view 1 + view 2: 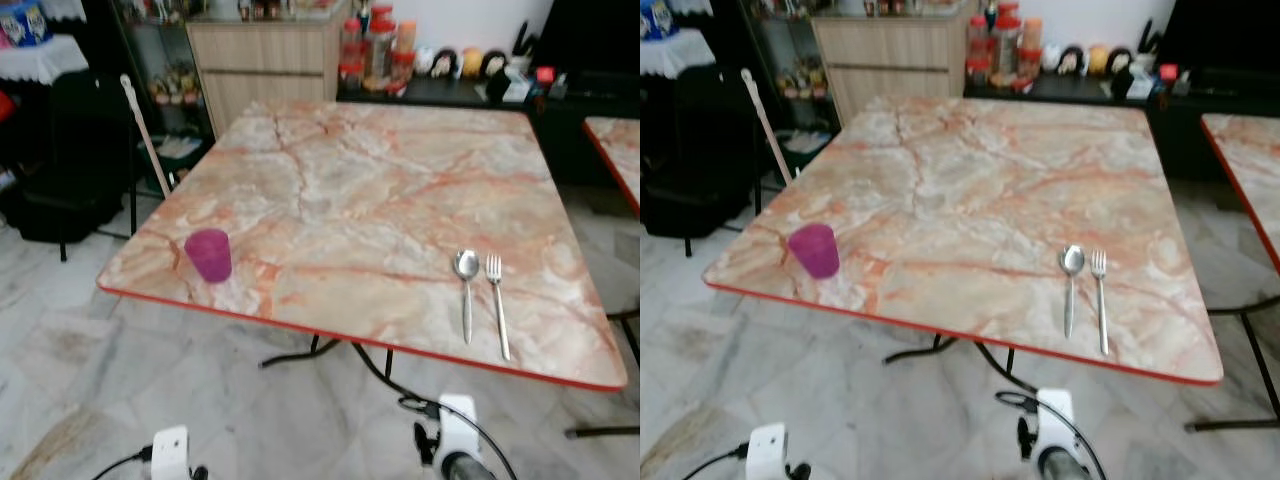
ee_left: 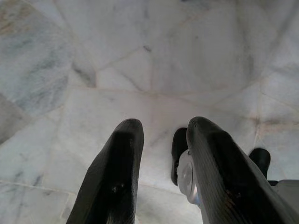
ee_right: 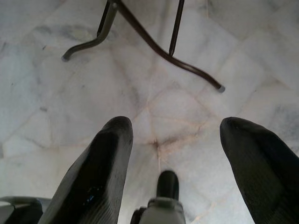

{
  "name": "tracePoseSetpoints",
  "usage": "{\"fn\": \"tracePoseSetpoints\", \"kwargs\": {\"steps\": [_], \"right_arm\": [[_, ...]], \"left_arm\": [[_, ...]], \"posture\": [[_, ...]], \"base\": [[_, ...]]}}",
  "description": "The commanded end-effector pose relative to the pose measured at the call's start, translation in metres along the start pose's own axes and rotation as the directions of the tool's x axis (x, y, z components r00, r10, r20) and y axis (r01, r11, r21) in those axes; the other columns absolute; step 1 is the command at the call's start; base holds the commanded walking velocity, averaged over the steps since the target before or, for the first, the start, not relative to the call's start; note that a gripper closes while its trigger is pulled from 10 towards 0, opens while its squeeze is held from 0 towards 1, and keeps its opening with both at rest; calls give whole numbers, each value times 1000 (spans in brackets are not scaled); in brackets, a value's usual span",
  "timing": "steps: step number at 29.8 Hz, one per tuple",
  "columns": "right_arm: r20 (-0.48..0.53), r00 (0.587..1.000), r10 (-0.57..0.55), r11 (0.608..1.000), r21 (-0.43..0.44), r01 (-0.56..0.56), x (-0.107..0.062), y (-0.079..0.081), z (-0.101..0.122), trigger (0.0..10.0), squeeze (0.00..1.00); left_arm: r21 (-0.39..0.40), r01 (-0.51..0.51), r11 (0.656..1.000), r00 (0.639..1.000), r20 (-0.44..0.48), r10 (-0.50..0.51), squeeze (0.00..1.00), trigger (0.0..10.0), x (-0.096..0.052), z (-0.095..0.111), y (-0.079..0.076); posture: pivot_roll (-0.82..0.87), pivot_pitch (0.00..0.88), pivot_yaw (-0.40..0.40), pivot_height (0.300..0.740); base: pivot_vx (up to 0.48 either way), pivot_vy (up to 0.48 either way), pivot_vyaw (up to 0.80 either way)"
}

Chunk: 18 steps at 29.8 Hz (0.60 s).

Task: Setting the table

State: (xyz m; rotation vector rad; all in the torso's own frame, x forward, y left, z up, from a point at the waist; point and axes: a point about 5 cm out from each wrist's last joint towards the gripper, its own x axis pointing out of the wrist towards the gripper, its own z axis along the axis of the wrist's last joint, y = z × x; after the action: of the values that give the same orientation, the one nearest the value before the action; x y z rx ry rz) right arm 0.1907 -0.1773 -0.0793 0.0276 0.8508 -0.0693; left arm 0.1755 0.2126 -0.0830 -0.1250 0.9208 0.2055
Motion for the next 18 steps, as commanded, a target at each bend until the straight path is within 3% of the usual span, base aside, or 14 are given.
{"fn": "tracePoseSetpoints", "kwargs": {"steps": [1, 10, 12, 18], "right_arm": [[26, 1000, 3, 1000, -5, -3, 0, -2, 2, 10000, 0], [149, 986, 77, 991, -117, -59, -9, -8, -3, 10000, 0], [226, 969, 101, 985, -157, -66, -16, -16, -1, 10000, 0], [336, 930, 147, 974, -212, -78, -30, -24, -3, 10000, 0]], "left_arm": [[1, -3, 1000, 1000, -9, 3, 0, 10000, 0, -2, 2], [22, -1, 1000, 1000, -22, 2, 0, 10000, -1, -6, 5], [28, -1, 1000, 1000, -24, 2, 0, 10000, -2, -6, 5], [39, 2, 999, 1000, -30, 0, 0, 10000, -2, -7, 7]], "posture": [[25, 0, 58, 740], [-6, 21, 75, 740], [-13, 27, 77, 740], [-31, 44, 81, 740]], "base": [[0, 0, 0], [0, 0, 0], [0, 0, 0], [0, 0, 0]]}}
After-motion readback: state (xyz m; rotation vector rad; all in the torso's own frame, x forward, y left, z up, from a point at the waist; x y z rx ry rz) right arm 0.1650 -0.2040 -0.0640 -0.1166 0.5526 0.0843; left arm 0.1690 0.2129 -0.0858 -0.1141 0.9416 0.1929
